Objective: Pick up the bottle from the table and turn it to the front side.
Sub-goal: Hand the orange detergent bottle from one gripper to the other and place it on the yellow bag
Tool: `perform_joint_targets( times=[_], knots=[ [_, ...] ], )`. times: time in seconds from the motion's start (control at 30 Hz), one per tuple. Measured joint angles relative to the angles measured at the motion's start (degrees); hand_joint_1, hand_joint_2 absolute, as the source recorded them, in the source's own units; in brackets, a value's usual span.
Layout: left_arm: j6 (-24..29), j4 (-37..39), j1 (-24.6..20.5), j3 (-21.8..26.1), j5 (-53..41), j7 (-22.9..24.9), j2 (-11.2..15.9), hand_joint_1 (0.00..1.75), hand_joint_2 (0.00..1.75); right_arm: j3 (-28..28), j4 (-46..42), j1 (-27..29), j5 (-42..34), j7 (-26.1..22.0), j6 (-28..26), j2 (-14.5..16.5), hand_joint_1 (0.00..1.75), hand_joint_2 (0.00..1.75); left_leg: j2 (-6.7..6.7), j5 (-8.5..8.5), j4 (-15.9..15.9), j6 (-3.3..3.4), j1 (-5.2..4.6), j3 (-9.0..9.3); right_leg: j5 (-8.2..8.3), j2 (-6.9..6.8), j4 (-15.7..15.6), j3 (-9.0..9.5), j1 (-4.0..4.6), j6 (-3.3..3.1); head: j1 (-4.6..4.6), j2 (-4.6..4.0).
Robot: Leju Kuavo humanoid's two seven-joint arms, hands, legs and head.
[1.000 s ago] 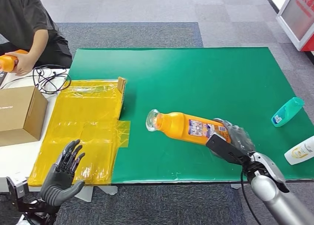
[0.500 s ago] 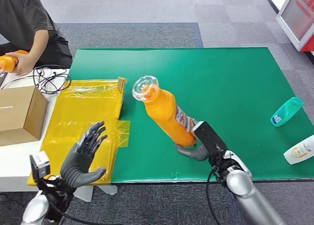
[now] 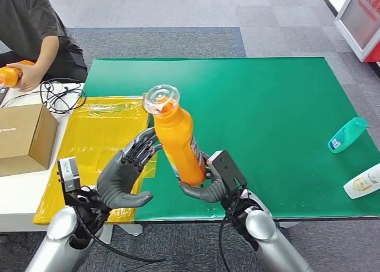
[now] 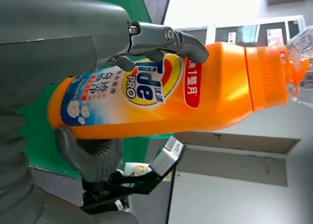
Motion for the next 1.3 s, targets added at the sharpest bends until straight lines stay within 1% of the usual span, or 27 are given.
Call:
perform_joint_targets(
  times=[0.27, 0.67, 0.87, 1.0, 1.2, 1.3],
  knots=[
    [1.4, 0.0, -1.92, -0.93, 3.42, 1.06, 0.22, 0.0, 1.75, 1.68, 2.17, 1.42, 0.96, -1.09, -0.1, 0.71, 1.75, 1.75, 0.0, 0.01, 0.0, 0.0, 0.0, 0.01, 0.01, 0.01, 0.0, 0.01, 0.0, -0.01, 0.0, 0.0],
    [5.72, -0.21, -1.55, -0.55, 5.14, 1.5, 0.22, 0.0, 1.75, 2.39, 3.28, 2.68, 1.93, -1.11, -0.96, 0.72, 1.75, 1.75, 0.0, 0.0, 0.0, 0.0, 0.0, -0.01, 0.0, 0.01, 0.0, 0.0, 0.0, -0.01, 0.0, 0.0],
    [8.92, -0.31, -1.48, -0.4, 5.61, 4.5, 0.0, 0.0, 1.75, 2.6, 3.39, 3.05, 5.45, -1.21, -2.82, 0.7, 1.75, 1.75, 0.0, 0.0, 0.0, 0.0, 0.0, 0.0, 0.01, 0.01, 0.0, 0.0, 0.0, -0.01, -0.01, 0.0],
    [10.19, -0.3, -1.46, -0.51, 7.24, 6.66, -0.42, 0.0, 1.75, 2.9, 3.35, 3.14, 8.37, -2.82, -5.1, 0.7, 1.75, 1.75, 0.0, 0.0, 0.0, 0.0, 0.0, 0.0, 0.01, 0.01, 0.0, 0.0, 0.0, -0.01, 0.0, 0.0],
    [10.1, -0.11, -1.6, -1.04, 10.7, 9.39, -1.05, 0.0, 1.75, 4.1, 3.04, 3.1, 12.85, -5.74, -8.28, 0.7, 1.75, 1.75, 0.0, 0.0, 0.0, 0.0, 0.0, 0.0, 0.01, 0.01, 0.0, 0.0, 0.0, -0.01, -0.01, 0.0],
    [9.47, 0.32, -1.92, -1.82, 12.4, 10.25, -1.18, 0.0, 1.75, 5.11, 3.04, 2.92, 14.62, -6.27, -9.15, 0.7, 1.75, 1.75, 0.0, 0.0, 0.0, 0.0, -0.01, 0.0, 0.01, 0.01, 0.0, 0.0, 0.0, -0.01, -0.01, 0.0]
  ],
)
